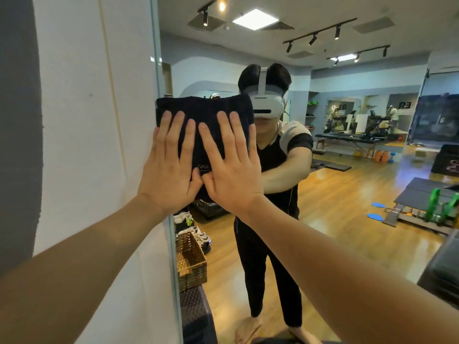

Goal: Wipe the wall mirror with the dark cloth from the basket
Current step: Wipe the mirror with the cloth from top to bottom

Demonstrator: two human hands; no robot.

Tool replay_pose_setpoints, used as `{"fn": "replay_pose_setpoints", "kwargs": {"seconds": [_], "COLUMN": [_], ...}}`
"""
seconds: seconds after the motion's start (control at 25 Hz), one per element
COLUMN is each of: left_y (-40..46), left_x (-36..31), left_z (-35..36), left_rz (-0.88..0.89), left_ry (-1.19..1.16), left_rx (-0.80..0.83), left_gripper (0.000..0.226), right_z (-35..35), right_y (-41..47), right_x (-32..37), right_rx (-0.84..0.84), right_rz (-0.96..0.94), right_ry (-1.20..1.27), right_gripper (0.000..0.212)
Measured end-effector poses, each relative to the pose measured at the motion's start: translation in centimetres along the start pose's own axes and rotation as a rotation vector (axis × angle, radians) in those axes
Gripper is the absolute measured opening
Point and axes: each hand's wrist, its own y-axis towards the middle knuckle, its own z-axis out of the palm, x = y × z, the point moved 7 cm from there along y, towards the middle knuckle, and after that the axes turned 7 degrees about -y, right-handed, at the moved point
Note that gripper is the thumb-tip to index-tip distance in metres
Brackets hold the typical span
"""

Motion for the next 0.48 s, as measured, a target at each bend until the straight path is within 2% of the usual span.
{"fn": "replay_pose_setpoints", "kwargs": {"seconds": [0.2, 0.48], "left_y": [-2.4, -2.0], "left_x": [-4.0, -16.2], "left_z": [1.9, 6.0], "left_rz": [-0.069, 0.046], "left_ry": [-0.044, -0.116], "left_rx": [0.035, 0.131], "left_gripper": [0.078, 0.081], "right_z": [-0.5, -2.8], "right_y": [-4.3, -13.3], "right_x": [-1.7, -11.1], "right_rx": [0.014, 0.046], "right_rz": [-0.042, 0.024], "right_ry": [0.019, 0.015], "right_gripper": [0.072, 0.063]}}
